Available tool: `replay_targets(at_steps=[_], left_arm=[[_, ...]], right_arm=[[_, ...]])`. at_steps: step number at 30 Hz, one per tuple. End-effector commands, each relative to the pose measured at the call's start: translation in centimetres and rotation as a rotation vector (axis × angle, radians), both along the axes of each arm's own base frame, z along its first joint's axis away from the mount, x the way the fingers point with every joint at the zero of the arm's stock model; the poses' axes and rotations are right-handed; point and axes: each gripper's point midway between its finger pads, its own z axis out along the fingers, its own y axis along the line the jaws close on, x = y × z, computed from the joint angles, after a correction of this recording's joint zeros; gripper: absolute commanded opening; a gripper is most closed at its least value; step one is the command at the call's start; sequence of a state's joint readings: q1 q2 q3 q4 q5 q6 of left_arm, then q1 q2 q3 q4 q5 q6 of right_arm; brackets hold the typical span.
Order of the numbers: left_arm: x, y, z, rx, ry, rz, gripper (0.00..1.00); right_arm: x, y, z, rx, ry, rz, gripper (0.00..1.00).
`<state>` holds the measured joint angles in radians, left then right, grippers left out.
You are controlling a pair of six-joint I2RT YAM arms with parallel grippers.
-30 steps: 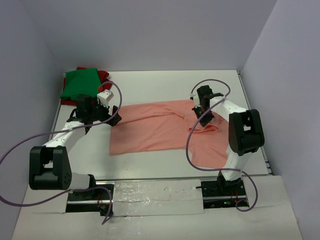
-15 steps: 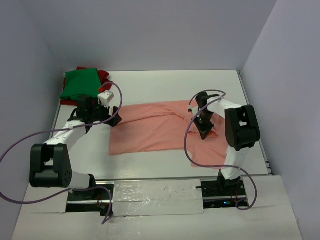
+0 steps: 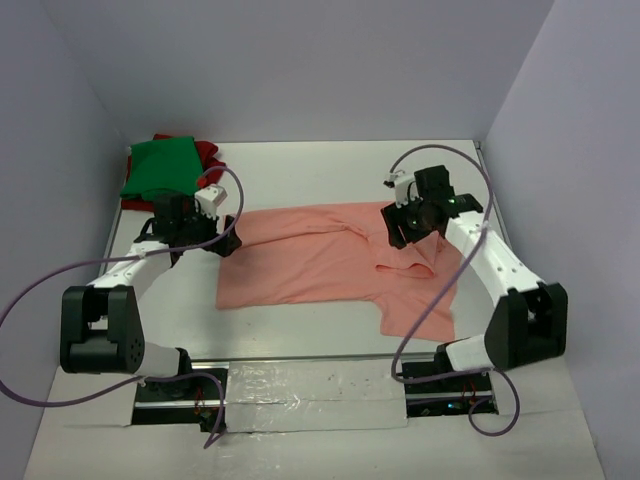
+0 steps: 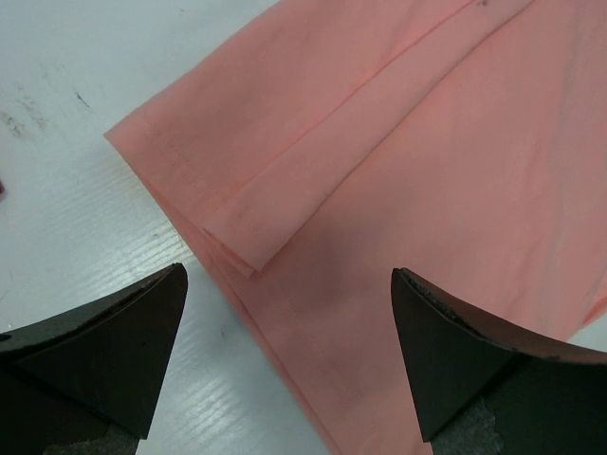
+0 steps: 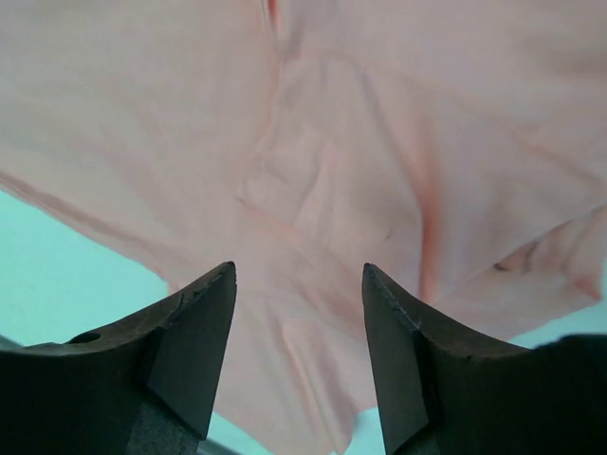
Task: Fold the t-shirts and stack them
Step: Fold the flattened tshirt in 1/3 of the way
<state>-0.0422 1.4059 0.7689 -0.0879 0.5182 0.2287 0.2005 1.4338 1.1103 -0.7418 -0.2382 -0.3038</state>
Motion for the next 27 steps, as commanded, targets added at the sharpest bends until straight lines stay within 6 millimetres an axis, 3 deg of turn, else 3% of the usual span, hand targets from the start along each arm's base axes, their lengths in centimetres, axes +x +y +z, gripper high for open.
replay_targets(at_steps=[1,6,11,19,27], left_arm=[[-0.5,0.5,-0.6,0.024,0.027,0.0,0.98],[-0.5,1.0,-2.3,0.042,0.123,0.027,0.98],[0.5,1.1,-3.4,0.044,0.137,0.048,0.97],[4.3,0.6,-1.3,-0.007,0.031,0.069,0.96],[6.8,0.0,-0.2,-0.048,-0.019,0.074,0.96]], right_arm=[[1.4,1.0,3.8,0.072,-0.165,-0.014,0.64],[1.0,1.2,6.0,0.113,-0.226,-0.038,0.64],[0.7,1.3,6.0,0.125,-0.23,-0.039,0.64],[0.0,0.9,5.2,0.11,-0.218,-0.041,0.64],[0.2,0.5,4.6,0.085,-0.201,-0.06,0.64]])
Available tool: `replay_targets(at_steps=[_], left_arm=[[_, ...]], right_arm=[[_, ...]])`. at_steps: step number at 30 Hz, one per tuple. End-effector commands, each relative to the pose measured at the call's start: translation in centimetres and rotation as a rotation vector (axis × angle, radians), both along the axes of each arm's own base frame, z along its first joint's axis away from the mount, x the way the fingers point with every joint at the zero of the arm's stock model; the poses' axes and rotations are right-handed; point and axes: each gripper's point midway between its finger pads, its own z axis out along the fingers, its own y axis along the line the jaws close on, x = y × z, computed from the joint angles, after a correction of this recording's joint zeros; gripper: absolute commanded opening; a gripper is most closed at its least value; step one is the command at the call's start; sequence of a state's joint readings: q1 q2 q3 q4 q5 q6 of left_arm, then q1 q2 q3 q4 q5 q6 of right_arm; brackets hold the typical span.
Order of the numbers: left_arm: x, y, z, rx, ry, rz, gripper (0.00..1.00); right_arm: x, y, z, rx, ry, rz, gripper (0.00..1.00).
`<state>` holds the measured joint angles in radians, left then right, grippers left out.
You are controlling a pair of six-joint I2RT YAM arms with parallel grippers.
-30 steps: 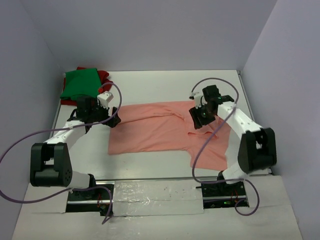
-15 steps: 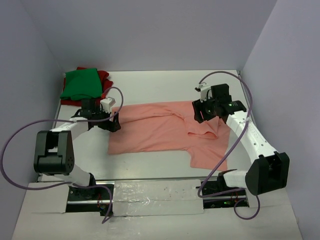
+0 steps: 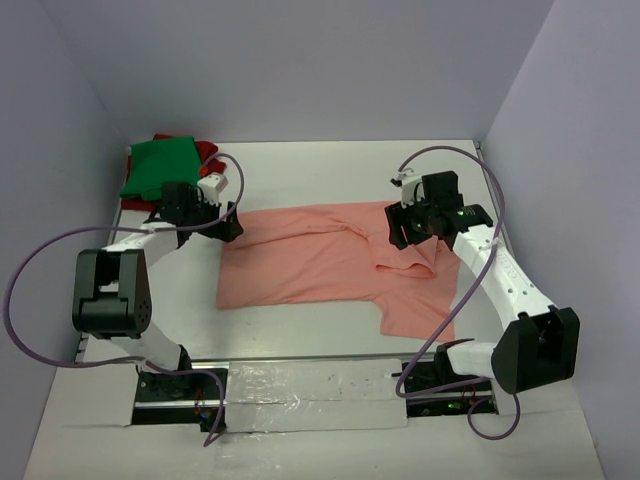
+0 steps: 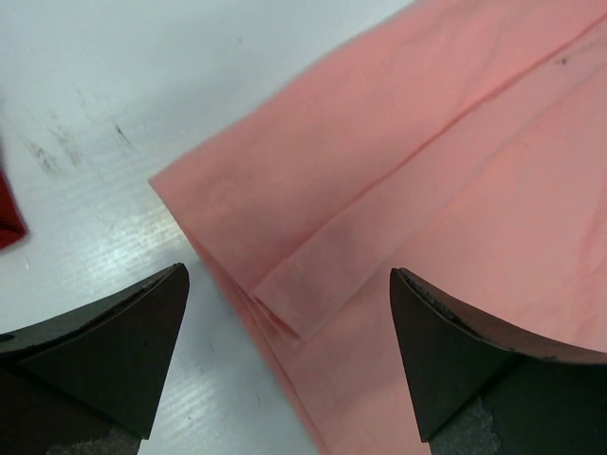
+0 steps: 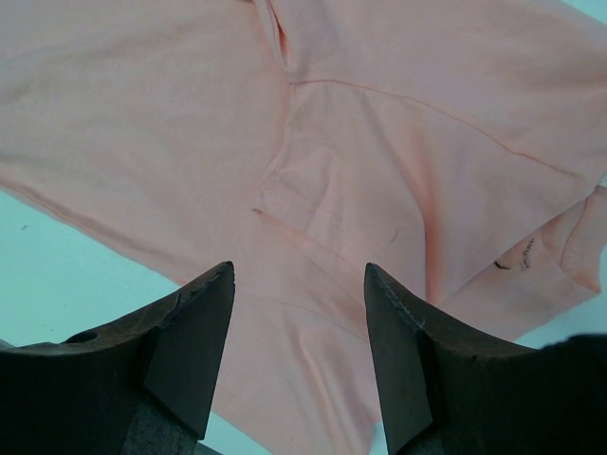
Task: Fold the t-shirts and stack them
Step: Fold the flattened tshirt in 1/3 of the way
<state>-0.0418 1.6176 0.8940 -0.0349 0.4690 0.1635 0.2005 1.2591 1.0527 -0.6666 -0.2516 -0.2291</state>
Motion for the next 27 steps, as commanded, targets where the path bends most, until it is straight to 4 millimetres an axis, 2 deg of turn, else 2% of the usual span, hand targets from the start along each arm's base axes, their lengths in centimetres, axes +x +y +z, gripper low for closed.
replay_targets(at_steps=[1,14,20,23,27], left_arm=[[2.8,-0.6,2.2,-0.047,-0.085,-0.009,0.96],[4.2,-2.0,0.1,-0.106,0.004,-0.051,0.92],[2.9,-2.1,-0.6,-0.102,0.075,-0.055,0.87],[2.4,-1.8,-1.4,-0.091,0.127,-0.044,0.77],[1.7,-1.3,-2.0,-0.065,0.171,-0.025,0.76]], right_arm=[[0.5,0.0,0.8,-0.001,-0.041,-0.012,0.64],[0.9,-0.5,0.9,-0.02,-0.049,-0.037,0.64],[1.2,-1.0,0.3,-0.043,-0.04,-0.053,0.64],[1.4,-1.1,0.5,-0.049,-0.049,-0.061,0.64],[1.4,-1.2,0.3,-0.054,-0.047,-0.062,0.64]])
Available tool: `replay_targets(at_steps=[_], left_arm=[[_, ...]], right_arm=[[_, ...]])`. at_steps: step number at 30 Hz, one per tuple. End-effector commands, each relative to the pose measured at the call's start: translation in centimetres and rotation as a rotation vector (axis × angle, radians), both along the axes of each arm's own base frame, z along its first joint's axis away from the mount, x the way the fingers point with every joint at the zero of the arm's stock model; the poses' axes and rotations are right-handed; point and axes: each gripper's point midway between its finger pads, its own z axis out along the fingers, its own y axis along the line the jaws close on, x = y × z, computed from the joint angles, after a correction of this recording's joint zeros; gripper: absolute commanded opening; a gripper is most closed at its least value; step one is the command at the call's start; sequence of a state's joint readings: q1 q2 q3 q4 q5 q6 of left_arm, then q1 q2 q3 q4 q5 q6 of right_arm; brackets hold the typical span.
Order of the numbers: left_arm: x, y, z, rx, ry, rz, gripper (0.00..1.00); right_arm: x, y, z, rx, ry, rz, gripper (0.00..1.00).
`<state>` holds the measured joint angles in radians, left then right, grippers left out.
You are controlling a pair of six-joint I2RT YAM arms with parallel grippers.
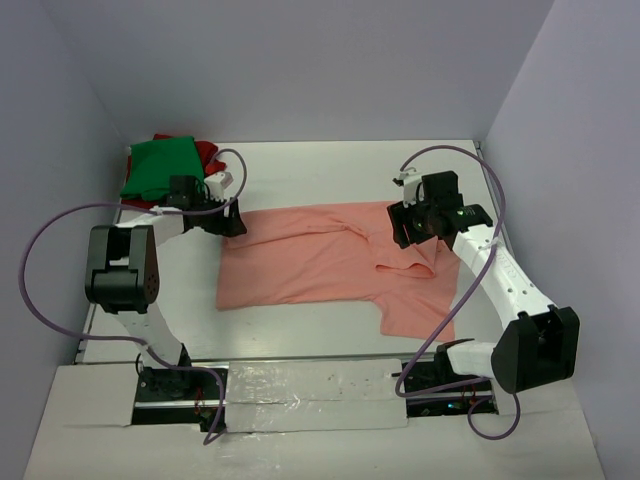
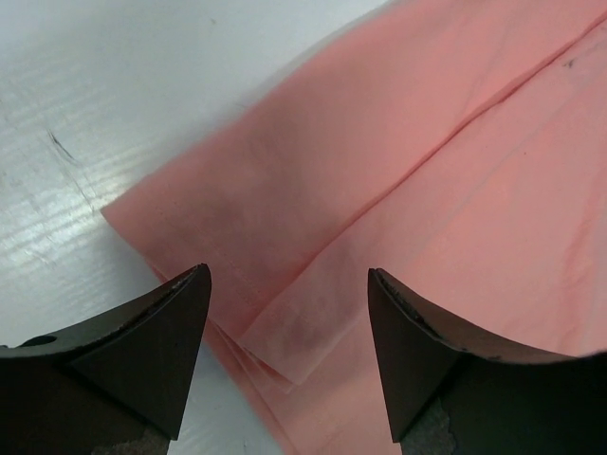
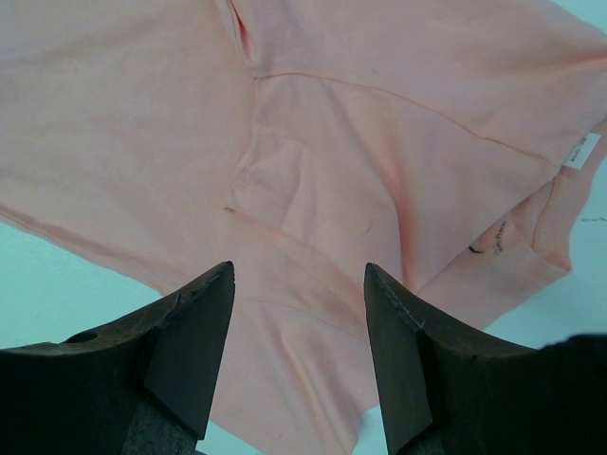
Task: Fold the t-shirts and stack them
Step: Fold the flattened tshirt in 1/3 of the way
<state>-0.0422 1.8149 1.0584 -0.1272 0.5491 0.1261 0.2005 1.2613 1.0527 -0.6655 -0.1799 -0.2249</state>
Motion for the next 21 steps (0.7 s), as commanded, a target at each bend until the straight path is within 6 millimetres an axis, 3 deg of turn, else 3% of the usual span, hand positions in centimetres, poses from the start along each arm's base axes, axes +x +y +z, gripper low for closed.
replay_targets(at_steps=[1,14,17,21], left_arm=[[-0.3,0.3,0.6,0.02,0.022,0.002,0.76],[-1.6,0.3,0.0,0.026,0.059,-0.012,0.71],[-1.7,0.2,0.1,0.024,0.055,-0.015,0.6],[-1.9,0.1,-0.1,0.02,0.058,-0.019,0.38]], right_arm=[[1.0,0.0,0.5,-0.002,-0.039,-0.013,0.64],[1.0,-0.4,0.5,-0.017,-0.043,-0.027,0.64],[1.0,-0.4,0.4,-0.017,-0.043,-0.025,0.64],[1.0,-0.5,0.3,-0.022,-0.04,-0.029,0.64]])
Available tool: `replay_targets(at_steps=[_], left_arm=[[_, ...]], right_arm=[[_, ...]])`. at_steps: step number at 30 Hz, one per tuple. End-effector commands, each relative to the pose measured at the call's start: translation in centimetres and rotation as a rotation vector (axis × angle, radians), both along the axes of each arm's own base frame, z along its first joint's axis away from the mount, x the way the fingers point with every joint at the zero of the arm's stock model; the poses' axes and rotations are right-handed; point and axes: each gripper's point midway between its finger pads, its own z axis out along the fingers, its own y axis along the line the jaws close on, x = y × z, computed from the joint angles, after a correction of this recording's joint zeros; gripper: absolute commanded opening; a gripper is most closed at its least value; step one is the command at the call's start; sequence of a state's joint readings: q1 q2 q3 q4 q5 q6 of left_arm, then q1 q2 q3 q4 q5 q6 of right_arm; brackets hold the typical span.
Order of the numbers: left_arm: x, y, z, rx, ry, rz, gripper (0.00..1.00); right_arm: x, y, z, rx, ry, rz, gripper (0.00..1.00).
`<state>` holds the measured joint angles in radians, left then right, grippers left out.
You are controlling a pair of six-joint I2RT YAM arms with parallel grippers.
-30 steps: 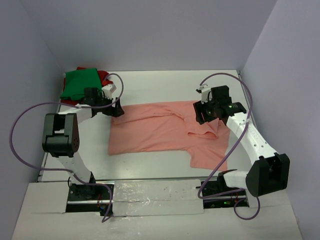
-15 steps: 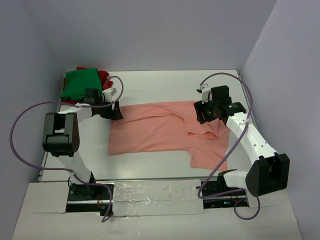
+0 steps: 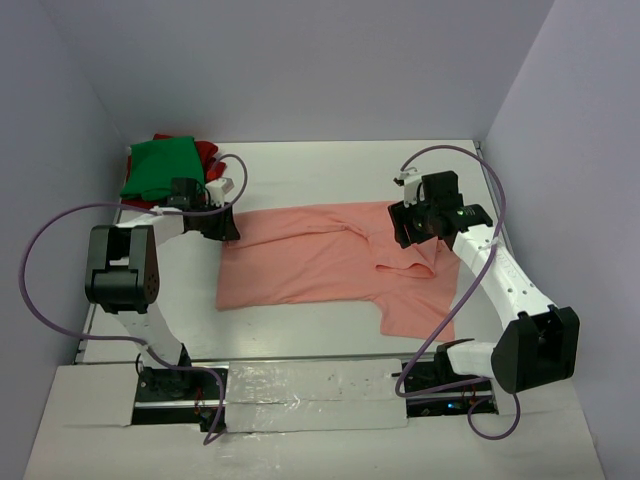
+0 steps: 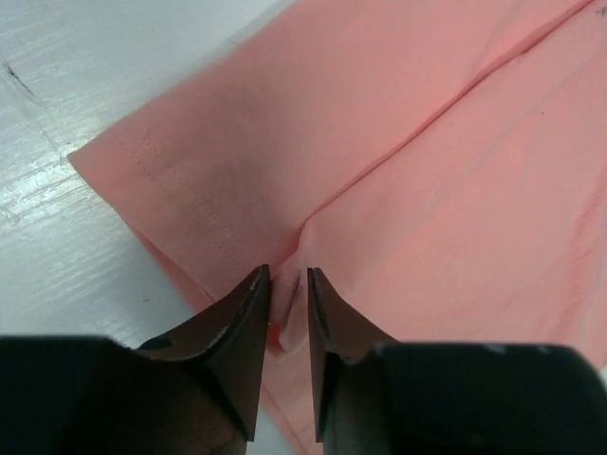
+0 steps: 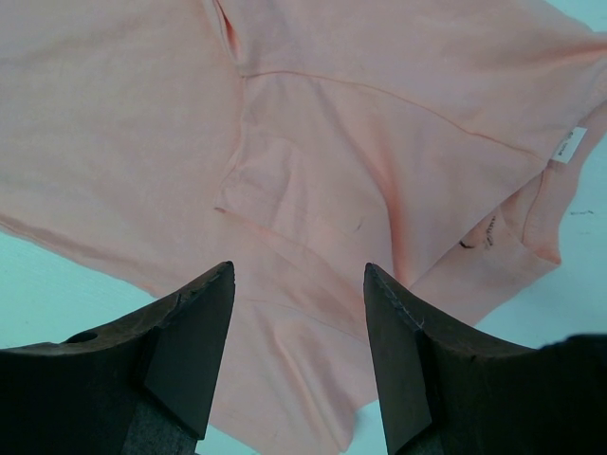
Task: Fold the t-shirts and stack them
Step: Fold the flattened tshirt in 1/3 of the way
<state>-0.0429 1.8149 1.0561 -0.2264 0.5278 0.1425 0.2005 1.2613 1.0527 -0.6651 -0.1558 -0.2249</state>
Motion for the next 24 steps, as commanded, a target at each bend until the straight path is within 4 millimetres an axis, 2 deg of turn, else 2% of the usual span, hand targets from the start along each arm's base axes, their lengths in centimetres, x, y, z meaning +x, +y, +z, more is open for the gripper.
replay_targets(at_steps=[1,4,7,17,24], left_arm=[[0.1,-0.4,1.2,-0.012,-0.033,-0.018,0.29],[0.0,-0.4,1.4,-0.013,-0.037,-0.024,0.16],[-0.2,-0.5,1.7,-0.014,-0.042,-0.031,0.07],[-1.9,-0.8,2.6,-0.019,-0.051,-0.07,0.01],[-3.3,-0.9,3.9,-0.013,-0.081,-0.107,0.0]], right_arm=[[0.9,-0.1,0.2,-0.005,-0.033,-0.013,0.64],[0.8,-0.1,0.2,-0.004,-0.033,-0.01,0.64],[0.9,-0.1,0.3,-0.004,-0.037,-0.012,0.64],[0.8,0.0,0.2,-0.002,-0.031,-0.008,0.64],[0.7,0.1,0.2,0.002,-0.022,-0.003,0.64]])
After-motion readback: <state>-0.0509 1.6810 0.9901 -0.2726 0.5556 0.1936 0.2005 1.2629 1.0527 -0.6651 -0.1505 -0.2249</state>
